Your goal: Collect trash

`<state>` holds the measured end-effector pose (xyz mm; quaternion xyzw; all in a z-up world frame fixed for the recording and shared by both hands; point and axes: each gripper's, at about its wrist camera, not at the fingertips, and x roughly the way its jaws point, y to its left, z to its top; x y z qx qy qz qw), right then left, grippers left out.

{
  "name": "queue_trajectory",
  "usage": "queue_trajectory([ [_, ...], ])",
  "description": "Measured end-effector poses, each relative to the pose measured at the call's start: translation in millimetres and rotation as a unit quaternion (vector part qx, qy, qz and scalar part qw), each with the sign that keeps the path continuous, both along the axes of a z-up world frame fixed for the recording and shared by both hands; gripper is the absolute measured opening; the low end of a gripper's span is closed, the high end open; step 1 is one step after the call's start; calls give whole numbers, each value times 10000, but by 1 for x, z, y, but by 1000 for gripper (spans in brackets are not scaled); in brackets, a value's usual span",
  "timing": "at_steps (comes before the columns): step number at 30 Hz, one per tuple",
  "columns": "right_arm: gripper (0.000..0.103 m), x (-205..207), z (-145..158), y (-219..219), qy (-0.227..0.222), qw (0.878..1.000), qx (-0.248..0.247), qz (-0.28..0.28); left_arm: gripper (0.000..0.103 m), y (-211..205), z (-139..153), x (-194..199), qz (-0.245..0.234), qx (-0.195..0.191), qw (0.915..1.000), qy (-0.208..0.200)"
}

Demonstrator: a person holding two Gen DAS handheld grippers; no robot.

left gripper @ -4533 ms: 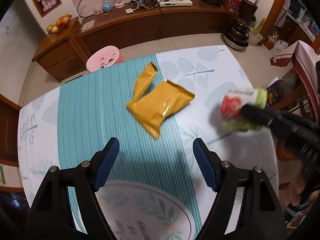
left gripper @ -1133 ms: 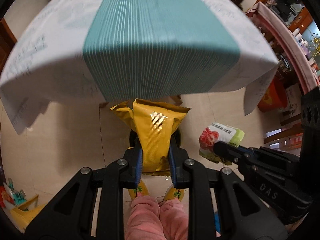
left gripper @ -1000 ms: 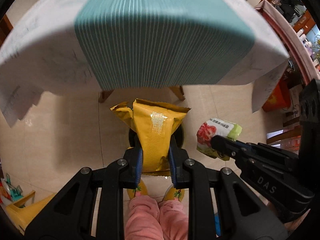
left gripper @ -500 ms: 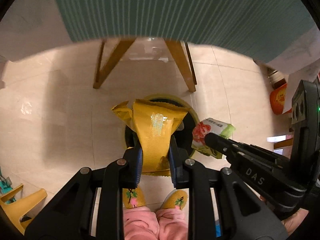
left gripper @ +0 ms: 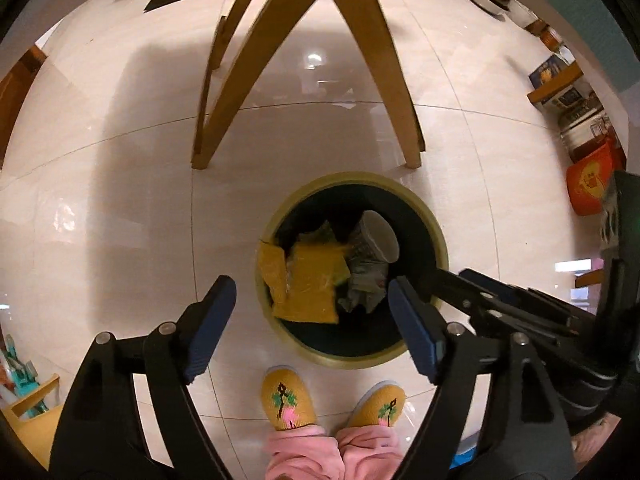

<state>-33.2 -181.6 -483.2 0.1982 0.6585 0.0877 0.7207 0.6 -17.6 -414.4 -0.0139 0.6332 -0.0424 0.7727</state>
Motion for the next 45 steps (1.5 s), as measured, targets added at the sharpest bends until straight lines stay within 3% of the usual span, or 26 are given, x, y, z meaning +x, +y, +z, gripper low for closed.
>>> queue_trajectory([
  [8, 39, -9, 22, 3, -244, 9994, -202, 142, 76, 8, 15, -8, 83, 13, 9999, -96],
  [15, 45, -19, 70, -3, -524, 9982, -293, 49, 76, 10, 68, -17, 138, -19, 9994, -311],
  [30, 56, -32, 260, -12, -1427, 9882, -552, -12, 76, 7, 240, -33, 247, 23, 9944, -1025],
  [45, 58, -38, 448, -10, -1932, 9772, -876, -60, 76, 17, 425, -54, 182, 25, 9849, -1724],
])
